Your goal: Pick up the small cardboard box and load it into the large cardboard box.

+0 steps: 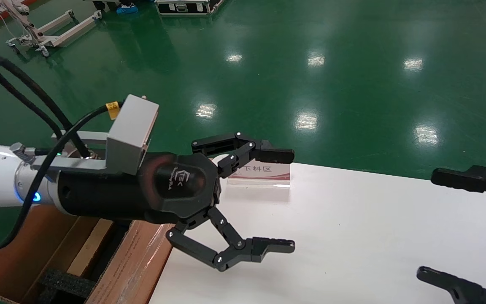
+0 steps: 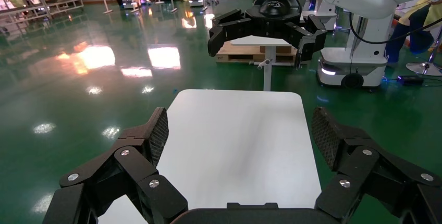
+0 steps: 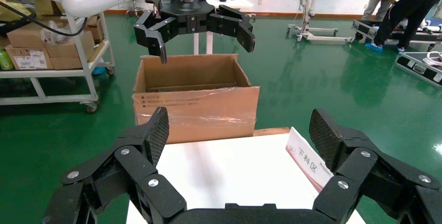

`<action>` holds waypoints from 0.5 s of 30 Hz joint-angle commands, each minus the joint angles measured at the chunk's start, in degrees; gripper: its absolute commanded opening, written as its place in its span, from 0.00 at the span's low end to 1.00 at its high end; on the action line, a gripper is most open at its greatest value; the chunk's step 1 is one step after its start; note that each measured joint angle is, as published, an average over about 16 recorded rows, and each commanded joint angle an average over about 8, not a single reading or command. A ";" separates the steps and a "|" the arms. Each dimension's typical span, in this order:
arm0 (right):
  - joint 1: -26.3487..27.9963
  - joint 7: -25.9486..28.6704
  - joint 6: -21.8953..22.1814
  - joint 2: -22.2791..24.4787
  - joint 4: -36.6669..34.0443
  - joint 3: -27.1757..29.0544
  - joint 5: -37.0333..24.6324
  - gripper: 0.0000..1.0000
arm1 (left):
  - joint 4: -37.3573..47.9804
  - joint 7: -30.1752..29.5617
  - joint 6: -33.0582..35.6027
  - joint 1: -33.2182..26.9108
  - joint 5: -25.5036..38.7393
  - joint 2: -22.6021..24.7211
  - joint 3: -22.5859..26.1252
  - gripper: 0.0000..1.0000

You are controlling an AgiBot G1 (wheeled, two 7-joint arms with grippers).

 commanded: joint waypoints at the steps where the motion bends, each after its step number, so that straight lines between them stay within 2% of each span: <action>1: 0.00 0.00 0.00 0.00 0.00 0.00 0.00 1.00 | 0.01 0.00 0.00 -0.02 0.01 0.00 0.03 1.00; 15: -0.01 0.00 0.02 0.01 -0.01 0.00 0.00 1.00 | 0.02 0.01 -0.02 -0.03 -0.01 -0.01 0.05 1.00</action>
